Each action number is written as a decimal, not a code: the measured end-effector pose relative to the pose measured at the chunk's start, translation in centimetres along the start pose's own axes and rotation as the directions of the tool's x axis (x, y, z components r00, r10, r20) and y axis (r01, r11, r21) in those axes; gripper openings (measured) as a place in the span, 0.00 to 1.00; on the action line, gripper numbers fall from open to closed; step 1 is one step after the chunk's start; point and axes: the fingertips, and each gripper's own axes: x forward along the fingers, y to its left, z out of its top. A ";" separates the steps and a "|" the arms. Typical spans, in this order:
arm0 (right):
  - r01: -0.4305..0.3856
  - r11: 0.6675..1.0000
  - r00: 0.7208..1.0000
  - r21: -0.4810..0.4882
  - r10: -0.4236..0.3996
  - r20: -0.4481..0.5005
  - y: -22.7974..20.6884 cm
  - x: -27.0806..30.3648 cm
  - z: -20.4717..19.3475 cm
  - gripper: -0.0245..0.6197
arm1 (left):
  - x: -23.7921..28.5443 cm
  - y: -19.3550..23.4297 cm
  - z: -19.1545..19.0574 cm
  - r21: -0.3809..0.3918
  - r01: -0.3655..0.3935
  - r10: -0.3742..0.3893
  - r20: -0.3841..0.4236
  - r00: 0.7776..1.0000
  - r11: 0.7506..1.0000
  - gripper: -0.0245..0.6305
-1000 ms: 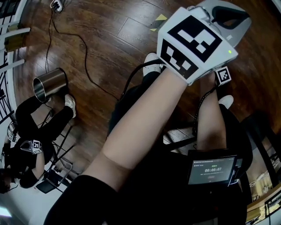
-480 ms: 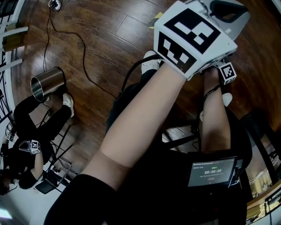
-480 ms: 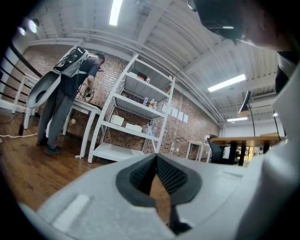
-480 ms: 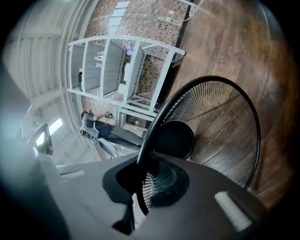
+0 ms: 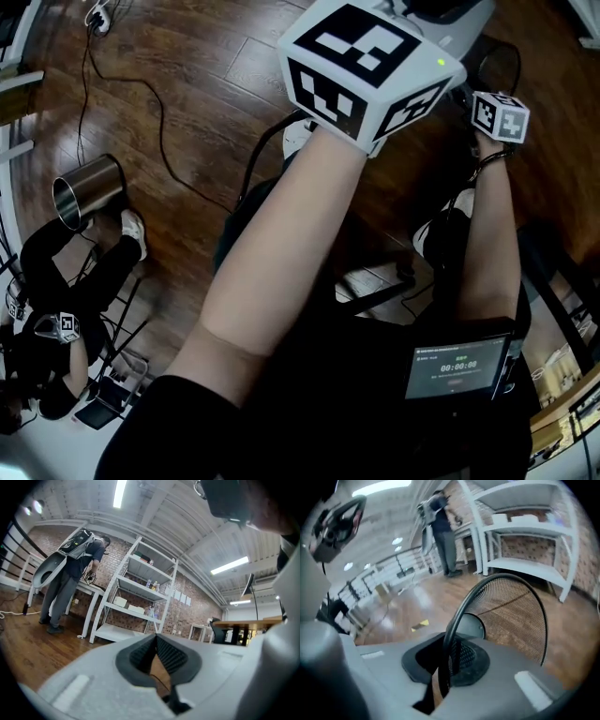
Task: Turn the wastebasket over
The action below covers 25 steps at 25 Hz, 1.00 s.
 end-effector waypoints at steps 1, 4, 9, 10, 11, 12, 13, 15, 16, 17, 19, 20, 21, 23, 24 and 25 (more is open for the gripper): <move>0.012 0.996 0.998 -0.089 -0.018 -0.068 0.1 0.5 -0.2 0.06 | 0.0 0.0 -0.1 -0.001 0.001 -0.001 -0.002 1.000 1.000 0.04; -0.034 0.953 0.972 -0.302 -0.039 -0.233 1.6 2.4 -1.3 0.06 | 0.0 0.0 -0.3 0.004 0.002 -0.002 -0.008 1.000 1.000 0.04; -0.202 0.832 0.913 -0.516 -0.032 -0.408 6.0 3.6 -2.6 0.06 | 0.0 0.3 -0.3 0.001 -0.004 0.004 -0.006 1.000 1.000 0.04; -0.221 0.818 0.906 -0.531 -0.030 -0.423 6.4 3.5 -2.7 0.06 | 0.0 0.3 -0.4 -0.001 -0.005 0.005 -0.006 1.000 1.000 0.04; -0.236 0.808 0.899 -0.540 -0.029 -0.436 6.7 3.4 -2.9 0.06 | 0.0 0.3 -0.5 -0.002 -0.005 0.005 -0.009 1.000 1.000 0.04; -0.247 0.800 0.894 -0.546 -0.029 -0.447 6.8 3.3 -3.0 0.06 | 0.0 0.2 -0.6 -0.001 -0.003 0.003 -0.012 1.000 1.000 0.04; -0.257 0.794 0.888 -0.550 -0.030 -0.458 6.9 3.1 -3.2 0.06 | 0.1 0.1 -0.8 0.000 -0.001 0.001 -0.015 1.000 1.000 0.04; -0.273 0.785 0.876 -0.556 -0.035 -0.480 6.9 2.8 -3.7 0.07 | 0.1 0.0 -0.9 0.002 0.001 -0.001 -0.018 1.000 1.000 0.04; -0.282 0.780 0.869 -0.558 -0.038 -0.493 6.8 2.6 -4.0 0.07 | 0.1 0.1 -0.9 0.001 0.000 0.000 -0.017 1.000 1.000 0.04; -0.292 0.775 0.861 -0.561 -0.042 -0.506 6.8 2.5 -4.3 0.07 | 0.0 0.1 -0.8 -0.001 -0.001 0.001 -0.015 1.000 1.000 0.04; -0.314 0.761 0.843 -0.567 -0.051 -0.536 6.8 2.3 -5.0 0.08 | 0.0 0.2 -0.6 -0.004 -0.003 0.003 -0.012 1.000 1.000 0.04; -0.327 0.753 0.832 -0.570 -0.057 -0.552 6.8 2.2 -5.4 0.08 | 0.0 0.2 -0.5 -0.003 -0.004 0.004 -0.012 1.000 1.000 0.04; -0.340 0.745 0.820 -0.574 -0.063 -0.569 6.9 2.2 -5.8 0.08 | 0.0 0.2 -0.5 -0.002 -0.004 0.004 -0.013 1.000 1.000 0.04; -0.368 0.726 0.796 -0.581 -0.077 -0.600 7.0 2.1 -6.5 0.15 | 0.1 0.2 -0.6 0.003 -0.004 0.004 -0.018 1.000 1.000 0.04; -0.381 0.716 0.785 -0.585 -0.083 -0.613 7.1 2.0 -6.8 0.20 | 0.2 0.1 -0.7 0.006 -0.003 0.003 -0.023 1.000 1.000 0.04; -0.393 0.706 0.777 -0.590 -0.088 -0.623 7.2 1.8 -7.0 0.22 | 0.3 0.2 -1.0 0.008 -0.001 0.002 -0.032 0.999 1.000 0.04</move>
